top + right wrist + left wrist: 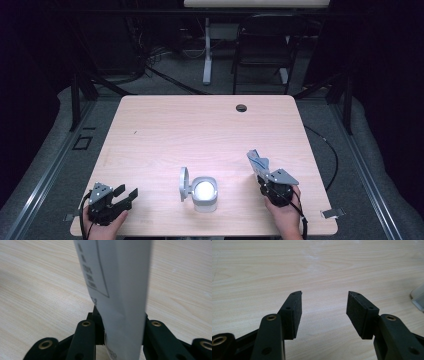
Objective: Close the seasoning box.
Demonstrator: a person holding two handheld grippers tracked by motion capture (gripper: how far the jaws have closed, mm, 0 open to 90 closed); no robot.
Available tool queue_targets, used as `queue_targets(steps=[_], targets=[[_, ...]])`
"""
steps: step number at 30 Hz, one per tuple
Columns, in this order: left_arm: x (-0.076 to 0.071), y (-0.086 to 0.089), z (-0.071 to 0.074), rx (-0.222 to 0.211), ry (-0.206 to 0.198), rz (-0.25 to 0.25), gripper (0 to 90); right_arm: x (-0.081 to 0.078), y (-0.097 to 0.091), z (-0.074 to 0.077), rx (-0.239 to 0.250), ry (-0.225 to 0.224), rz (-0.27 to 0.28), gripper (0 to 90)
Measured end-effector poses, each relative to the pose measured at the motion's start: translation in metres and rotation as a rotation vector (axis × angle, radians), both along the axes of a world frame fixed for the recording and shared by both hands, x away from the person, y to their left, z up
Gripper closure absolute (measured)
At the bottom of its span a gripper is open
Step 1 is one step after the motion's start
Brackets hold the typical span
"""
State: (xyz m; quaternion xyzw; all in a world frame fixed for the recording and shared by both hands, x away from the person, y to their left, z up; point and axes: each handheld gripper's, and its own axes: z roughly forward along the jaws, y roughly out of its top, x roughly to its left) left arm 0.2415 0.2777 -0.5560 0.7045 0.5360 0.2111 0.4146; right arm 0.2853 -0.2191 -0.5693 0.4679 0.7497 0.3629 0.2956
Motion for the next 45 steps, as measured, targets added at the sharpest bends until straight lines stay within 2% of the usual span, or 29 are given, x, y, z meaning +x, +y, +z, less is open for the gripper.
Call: queue_targets(steps=[18,23,28,35,45], targets=[[0.000,0.000,0.002,0.002,-0.002,-0.001,46.4,-0.003,-0.004,-0.001,0.022,0.008,-0.016,62.4],[0.001,-0.001,0.003,0.002,-0.004,-0.005,46.5,-0.004,-0.008,0.000,0.049,0.013,-0.026,62.3],[0.002,-0.002,0.003,-0.002,-0.008,-0.006,46.4,-0.006,-0.011,0.000,0.071,0.011,-0.028,57.7],[0.004,-0.005,0.005,-0.002,-0.010,-0.014,46.4,-0.009,-0.015,0.001,0.102,0.006,-0.052,55.8],[0.008,-0.021,0.011,-0.005,-0.033,-0.055,46.4,-0.015,-0.021,0.002,0.103,-0.005,-0.062,50.7]])
